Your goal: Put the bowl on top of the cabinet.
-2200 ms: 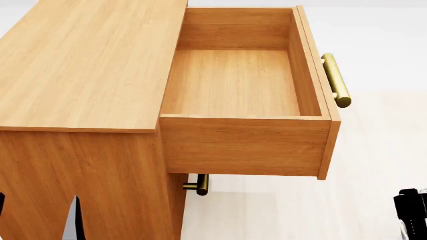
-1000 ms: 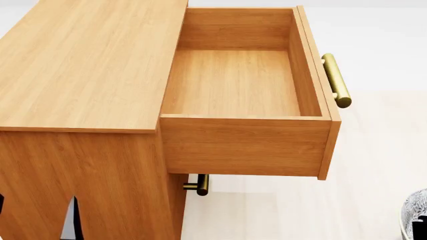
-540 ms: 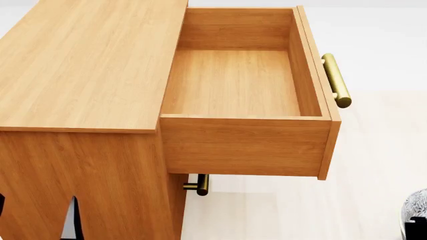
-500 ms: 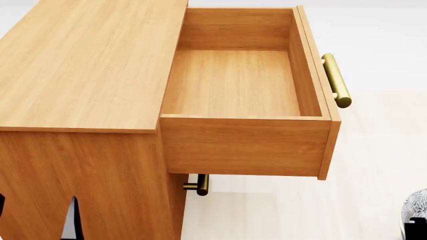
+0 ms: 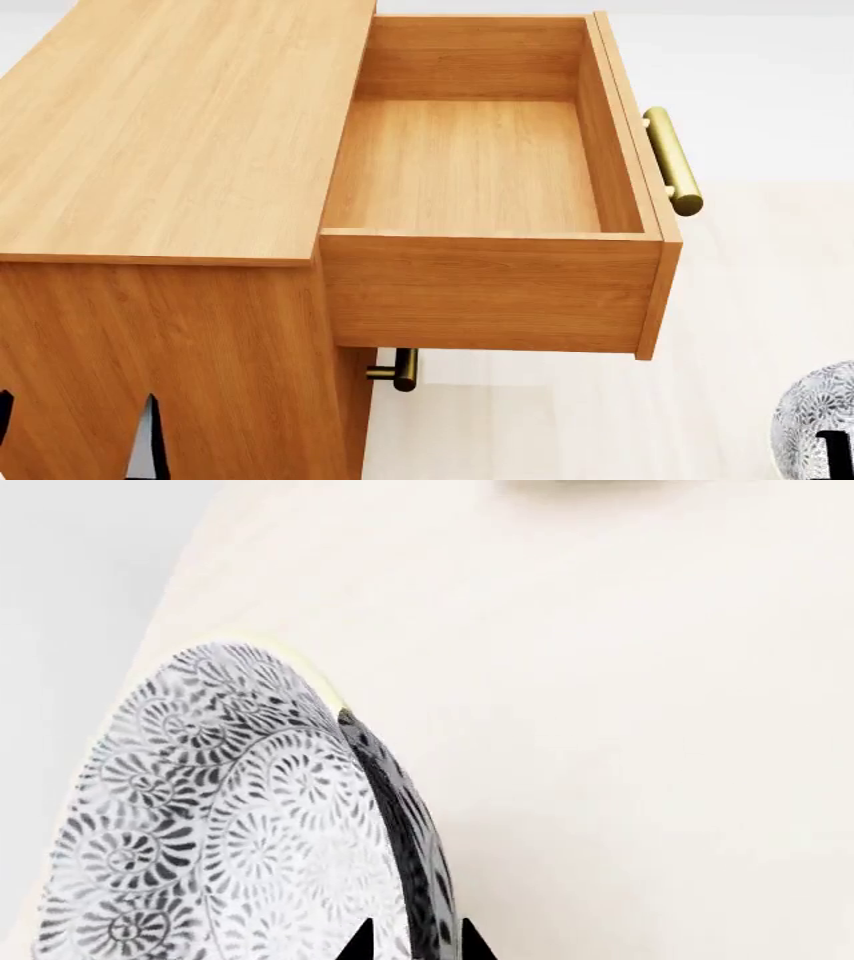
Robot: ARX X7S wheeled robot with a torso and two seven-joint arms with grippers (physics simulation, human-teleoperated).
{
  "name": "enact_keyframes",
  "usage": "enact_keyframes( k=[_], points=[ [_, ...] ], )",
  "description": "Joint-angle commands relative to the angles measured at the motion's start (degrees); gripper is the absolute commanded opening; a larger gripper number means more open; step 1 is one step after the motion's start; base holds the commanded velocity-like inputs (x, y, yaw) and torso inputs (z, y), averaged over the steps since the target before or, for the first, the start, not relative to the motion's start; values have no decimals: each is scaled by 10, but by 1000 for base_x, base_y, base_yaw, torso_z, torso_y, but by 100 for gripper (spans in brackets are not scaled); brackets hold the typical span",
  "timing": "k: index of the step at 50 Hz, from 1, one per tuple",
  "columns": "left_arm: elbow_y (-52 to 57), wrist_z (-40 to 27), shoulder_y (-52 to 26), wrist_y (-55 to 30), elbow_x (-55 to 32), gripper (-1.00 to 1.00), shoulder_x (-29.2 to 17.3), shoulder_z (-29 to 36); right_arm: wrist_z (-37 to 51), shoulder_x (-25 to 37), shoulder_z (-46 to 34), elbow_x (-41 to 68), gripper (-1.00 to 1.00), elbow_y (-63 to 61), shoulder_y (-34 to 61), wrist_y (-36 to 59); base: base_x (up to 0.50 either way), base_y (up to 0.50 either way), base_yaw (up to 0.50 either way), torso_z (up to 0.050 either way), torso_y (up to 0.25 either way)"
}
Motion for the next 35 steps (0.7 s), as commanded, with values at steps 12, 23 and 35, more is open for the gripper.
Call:
enact_keyframes(
  k=[12,23,35],
  points=[
    [-13,3,-7,13,8,100,11,-12,1,-11,-2,7,-100,-28,-14,4,0,0,0,0,0],
    [-12,1,-6,14,8,100,10,-9,30,-8,-11,9,-100,-96,-29,26,0,0,0,0,0],
    [-9,-1,-5,14,7,100,8,-7,87,4,-28,13,-100,-226,-53,70,0,0,0,0,0]
  ],
)
